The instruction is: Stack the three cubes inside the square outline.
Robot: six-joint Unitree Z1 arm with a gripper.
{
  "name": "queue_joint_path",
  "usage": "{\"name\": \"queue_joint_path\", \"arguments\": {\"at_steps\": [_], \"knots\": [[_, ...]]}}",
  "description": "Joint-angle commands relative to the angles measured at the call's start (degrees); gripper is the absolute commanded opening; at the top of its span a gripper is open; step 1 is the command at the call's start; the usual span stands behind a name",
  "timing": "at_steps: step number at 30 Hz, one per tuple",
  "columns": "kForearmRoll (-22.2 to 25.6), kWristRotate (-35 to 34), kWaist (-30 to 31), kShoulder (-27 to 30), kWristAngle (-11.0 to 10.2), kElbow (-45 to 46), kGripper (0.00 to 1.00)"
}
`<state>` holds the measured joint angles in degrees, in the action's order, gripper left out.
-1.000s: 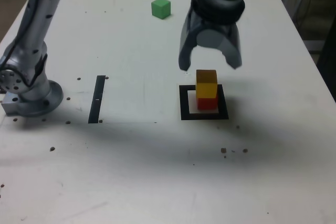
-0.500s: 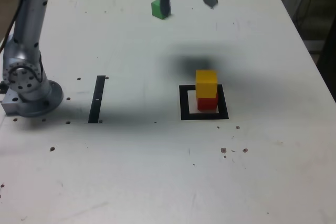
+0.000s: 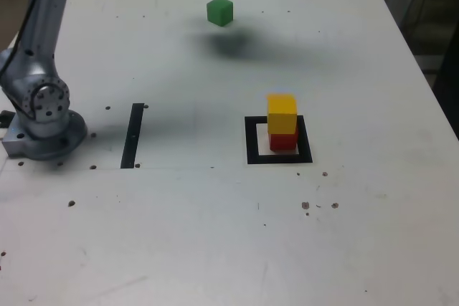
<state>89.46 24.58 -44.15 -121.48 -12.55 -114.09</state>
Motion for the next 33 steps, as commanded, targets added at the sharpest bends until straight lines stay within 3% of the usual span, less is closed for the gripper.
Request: {"name": "queue_joint_path", "arguments": {"at_steps": [1, 7, 19, 33], "knots": [[0.4, -0.3, -1.3, -1.6, 0.6, -0.6, 0.99], [-0.1, -2.1, -4.7, -6.0, 2.6, -2.4, 0.99], [-0.2, -15.0, -5.2, -10.0, 1.6, -7.8, 0.99], [-0.4, -16.0, -5.2, -12.8, 3.9, -5.1, 0.97]]}}
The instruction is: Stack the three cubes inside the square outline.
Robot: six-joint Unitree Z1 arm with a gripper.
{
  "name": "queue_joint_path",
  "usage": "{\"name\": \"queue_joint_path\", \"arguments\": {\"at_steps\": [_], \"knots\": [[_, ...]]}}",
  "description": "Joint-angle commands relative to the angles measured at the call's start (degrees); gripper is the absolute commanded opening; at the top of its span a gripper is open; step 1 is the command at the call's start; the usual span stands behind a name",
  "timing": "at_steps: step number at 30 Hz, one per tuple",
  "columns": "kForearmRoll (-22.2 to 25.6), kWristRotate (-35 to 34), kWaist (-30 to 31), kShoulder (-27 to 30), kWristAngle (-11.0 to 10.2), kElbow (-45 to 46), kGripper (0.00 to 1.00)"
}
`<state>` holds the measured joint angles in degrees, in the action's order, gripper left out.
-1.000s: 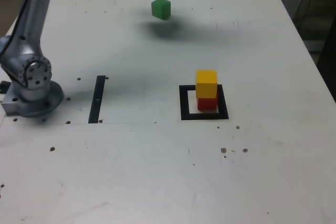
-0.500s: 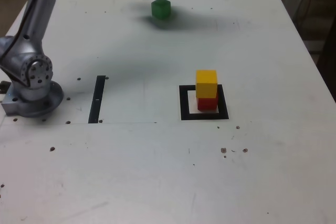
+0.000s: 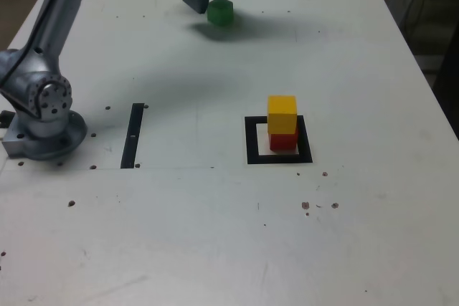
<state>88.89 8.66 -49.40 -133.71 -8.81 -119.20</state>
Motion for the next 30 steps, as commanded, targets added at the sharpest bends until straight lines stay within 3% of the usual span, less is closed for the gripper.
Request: {"name": "queue_joint_path", "arguments": {"at_steps": [1, 17, 26, 30], "knots": [[0.0, -0.1, 0.1, -0.8, 0.5, -0.1, 0.96], [-2.2, 0.0, -0.6, -3.8, 2.6, -1.0, 0.85], [-2.4, 0.3, -0.7, -4.2, 3.5, -1.6, 0.65], [-2.8, 0.4, -0.8, -4.3, 3.5, -1.6, 0.61]]}}
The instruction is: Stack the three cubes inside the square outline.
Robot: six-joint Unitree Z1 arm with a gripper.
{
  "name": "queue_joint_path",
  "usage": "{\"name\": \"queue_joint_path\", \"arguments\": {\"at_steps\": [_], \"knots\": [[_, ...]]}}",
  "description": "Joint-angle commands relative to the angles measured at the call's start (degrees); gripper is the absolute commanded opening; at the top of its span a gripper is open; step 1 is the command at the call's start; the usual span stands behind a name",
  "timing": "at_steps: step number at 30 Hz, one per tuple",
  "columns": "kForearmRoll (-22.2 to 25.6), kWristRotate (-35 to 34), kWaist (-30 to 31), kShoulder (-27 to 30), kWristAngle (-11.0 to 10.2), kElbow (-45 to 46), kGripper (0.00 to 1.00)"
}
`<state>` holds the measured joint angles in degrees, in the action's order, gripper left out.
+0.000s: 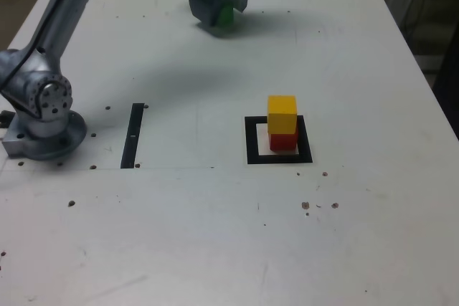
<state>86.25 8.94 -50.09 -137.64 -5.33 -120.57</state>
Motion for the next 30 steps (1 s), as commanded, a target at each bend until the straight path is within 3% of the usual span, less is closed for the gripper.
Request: {"name": "queue_joint_path", "arguments": {"at_steps": [1, 5, 10, 17, 26, 30], "knots": [[-0.3, 0.2, -0.2, -0.4, 0.0, -0.2, 0.60], [-0.5, 0.2, -0.2, -0.4, 0.0, -0.2, 0.53], [-0.6, 0.2, -0.3, -0.3, 0.0, -0.2, 0.37], [-0.7, 0.6, -0.2, 0.1, 0.2, -0.5, 0.24], [1.2, 3.7, 1.2, 2.0, 0.9, -2.6, 0.16], [4.3, 6.3, 4.8, 3.4, -0.7, -5.5, 0.16]]}}
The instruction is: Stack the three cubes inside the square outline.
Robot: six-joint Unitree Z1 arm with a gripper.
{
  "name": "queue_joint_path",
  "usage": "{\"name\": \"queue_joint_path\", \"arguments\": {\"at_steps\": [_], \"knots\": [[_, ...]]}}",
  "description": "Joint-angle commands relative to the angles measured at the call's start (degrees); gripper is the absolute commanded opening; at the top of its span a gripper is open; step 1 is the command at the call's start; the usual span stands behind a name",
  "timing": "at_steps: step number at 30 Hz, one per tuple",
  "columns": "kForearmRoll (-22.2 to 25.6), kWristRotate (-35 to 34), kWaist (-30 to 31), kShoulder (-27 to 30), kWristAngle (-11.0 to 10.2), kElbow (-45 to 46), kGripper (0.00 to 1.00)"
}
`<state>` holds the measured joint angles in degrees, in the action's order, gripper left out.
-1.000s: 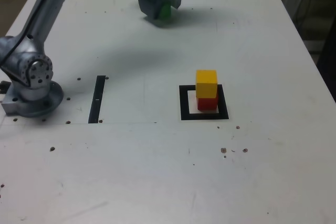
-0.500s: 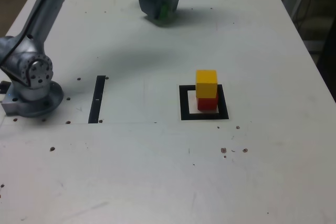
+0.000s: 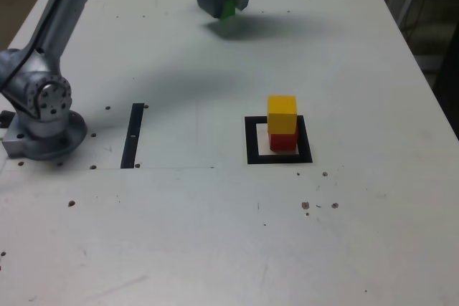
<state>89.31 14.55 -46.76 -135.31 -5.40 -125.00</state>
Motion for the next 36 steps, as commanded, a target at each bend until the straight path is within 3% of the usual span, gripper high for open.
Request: {"name": "queue_joint_path", "arguments": {"at_steps": [1, 8, 22, 25, 36], "knots": [[1.9, 1.2, 2.6, 1.5, -1.2, -1.7, 0.16], [4.3, 2.3, 11.7, 8.3, -4.3, 0.9, 0.16], [4.2, 0.3, 35.0, 24.9, -3.5, 13.8, 0.13], [4.3, -1.8, 40.0, 26.1, -3.4, 16.4, 0.13], [4.4, -12.4, 54.4, 23.4, -0.1, 16.2, 0.13]]}}
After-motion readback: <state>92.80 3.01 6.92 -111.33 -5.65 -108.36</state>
